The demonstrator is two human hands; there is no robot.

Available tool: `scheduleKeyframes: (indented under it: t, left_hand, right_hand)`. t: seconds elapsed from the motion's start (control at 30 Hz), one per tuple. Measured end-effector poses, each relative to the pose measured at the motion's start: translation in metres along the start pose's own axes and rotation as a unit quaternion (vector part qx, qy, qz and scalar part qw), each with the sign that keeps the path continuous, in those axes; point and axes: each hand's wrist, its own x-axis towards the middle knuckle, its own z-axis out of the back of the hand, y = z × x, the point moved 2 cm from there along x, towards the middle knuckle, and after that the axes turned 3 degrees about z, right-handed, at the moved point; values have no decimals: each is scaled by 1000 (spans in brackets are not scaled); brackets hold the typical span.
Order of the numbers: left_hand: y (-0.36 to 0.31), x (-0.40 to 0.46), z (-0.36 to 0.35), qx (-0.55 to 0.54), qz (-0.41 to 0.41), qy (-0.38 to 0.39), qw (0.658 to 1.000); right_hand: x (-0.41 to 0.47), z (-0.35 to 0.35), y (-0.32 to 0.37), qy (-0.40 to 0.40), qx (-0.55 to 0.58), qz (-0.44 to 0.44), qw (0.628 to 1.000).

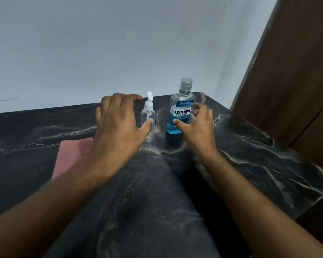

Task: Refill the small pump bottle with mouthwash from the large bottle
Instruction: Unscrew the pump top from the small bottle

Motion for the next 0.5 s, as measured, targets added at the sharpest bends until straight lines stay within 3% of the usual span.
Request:
scheduleKeyframes:
  t: [0.17, 0.27, 0.5]
  left_hand:
    - [-5, 41, -10, 105, 71, 80, 989]
    - [-6, 49, -16, 89, 79, 102, 988]
    - [-7, 54, -23, -12, 71, 31, 997]
  right_hand:
    - [29, -12, 14, -8, 26, -31, 999]
    - [39, -20, 17, -18, 28, -44, 998]
    - [38, -18, 20, -55, 30, -53, 997]
